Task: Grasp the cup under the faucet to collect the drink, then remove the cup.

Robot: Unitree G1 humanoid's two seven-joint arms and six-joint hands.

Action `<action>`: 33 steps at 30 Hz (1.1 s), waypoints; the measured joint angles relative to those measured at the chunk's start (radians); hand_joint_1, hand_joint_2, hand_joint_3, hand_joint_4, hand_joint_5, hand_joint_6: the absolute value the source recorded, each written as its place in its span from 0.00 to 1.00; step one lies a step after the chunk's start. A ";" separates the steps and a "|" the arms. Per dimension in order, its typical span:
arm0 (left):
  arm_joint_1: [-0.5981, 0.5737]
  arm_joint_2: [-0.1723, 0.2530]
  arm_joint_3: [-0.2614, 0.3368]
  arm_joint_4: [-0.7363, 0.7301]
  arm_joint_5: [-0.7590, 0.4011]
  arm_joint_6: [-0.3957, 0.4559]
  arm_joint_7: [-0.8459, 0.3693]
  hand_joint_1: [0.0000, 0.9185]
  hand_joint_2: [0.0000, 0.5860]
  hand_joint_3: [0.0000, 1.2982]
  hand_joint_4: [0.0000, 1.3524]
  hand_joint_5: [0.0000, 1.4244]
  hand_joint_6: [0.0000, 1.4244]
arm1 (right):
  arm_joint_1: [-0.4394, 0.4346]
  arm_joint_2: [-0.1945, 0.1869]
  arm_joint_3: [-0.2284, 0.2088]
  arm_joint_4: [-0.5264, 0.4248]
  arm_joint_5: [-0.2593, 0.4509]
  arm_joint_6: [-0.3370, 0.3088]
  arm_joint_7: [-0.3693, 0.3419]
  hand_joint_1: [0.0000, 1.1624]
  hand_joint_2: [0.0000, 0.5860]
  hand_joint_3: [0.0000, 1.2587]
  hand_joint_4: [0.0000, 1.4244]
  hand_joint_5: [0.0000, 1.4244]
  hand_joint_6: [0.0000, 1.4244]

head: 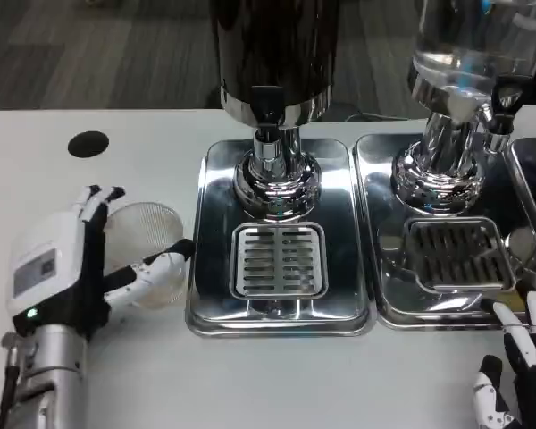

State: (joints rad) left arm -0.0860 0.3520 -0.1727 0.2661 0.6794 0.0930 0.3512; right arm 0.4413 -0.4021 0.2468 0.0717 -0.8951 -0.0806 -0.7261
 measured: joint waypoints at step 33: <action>0.018 -0.016 -0.035 -0.042 0.043 0.068 0.051 0.60 0.05 0.58 0.40 0.68 0.95 | -0.006 0.004 -0.022 0.048 0.026 -0.058 -0.011 0.05 0.95 0.18 0.01 0.00 0.01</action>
State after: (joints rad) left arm -0.0680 0.3359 -0.2073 0.2244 0.7224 0.1607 0.4026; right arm 0.4354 -0.3986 0.2246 0.1192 -0.8695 -0.1384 -0.7372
